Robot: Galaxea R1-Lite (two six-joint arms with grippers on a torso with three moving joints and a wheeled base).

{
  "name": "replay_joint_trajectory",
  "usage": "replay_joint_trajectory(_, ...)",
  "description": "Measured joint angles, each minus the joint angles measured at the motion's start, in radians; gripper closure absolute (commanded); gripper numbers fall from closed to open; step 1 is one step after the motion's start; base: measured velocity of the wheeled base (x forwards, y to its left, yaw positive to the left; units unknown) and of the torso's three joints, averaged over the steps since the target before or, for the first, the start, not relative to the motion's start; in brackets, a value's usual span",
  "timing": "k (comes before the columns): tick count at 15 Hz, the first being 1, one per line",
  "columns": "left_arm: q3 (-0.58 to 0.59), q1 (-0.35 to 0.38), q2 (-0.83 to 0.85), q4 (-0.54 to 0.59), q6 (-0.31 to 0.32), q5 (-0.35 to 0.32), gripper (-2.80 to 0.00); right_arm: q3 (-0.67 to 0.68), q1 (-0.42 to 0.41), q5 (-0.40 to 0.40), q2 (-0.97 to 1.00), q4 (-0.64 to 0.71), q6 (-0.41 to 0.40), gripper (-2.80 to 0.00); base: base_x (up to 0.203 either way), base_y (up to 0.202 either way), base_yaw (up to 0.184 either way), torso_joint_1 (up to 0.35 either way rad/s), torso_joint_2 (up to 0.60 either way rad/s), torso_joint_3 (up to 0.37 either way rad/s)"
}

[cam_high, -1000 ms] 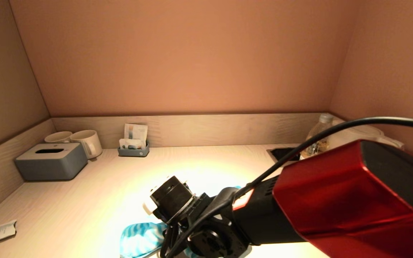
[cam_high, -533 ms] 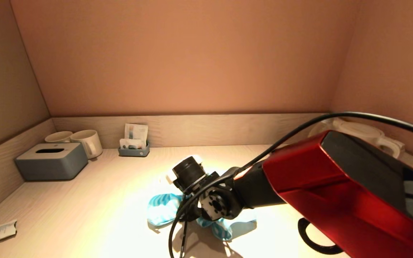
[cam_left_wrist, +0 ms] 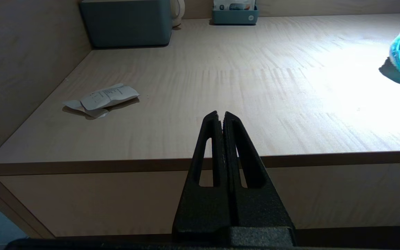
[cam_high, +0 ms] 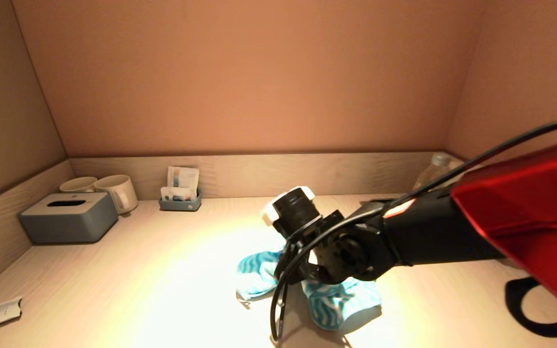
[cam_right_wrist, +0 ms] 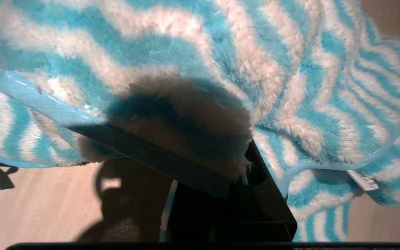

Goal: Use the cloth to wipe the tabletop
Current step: Sweep the stains on the table, then place the tablecloth

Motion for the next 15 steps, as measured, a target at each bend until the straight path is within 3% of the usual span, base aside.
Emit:
replay_joint_trajectory(3,0.000,0.000,0.000,0.000,0.000,0.000,0.00,0.013,-0.061,-0.011,-0.131,0.040,-0.002,0.00,0.000,0.000,0.000,0.000,0.00,0.000)
replay_joint_trajectory(10,0.000,0.000,0.000,0.000,0.000,0.000,0.00,0.131,-0.402,-0.012,-0.403,0.090,-0.011,0.00,0.000,0.000,0.000,0.000,0.00,0.000)
replay_joint_trajectory(15,0.000,0.000,0.000,0.001,0.000,0.000,0.00,0.178,-0.626,0.000,-0.470,0.084,-0.009,0.00,0.000,0.000,0.000,0.000,0.00,0.000)
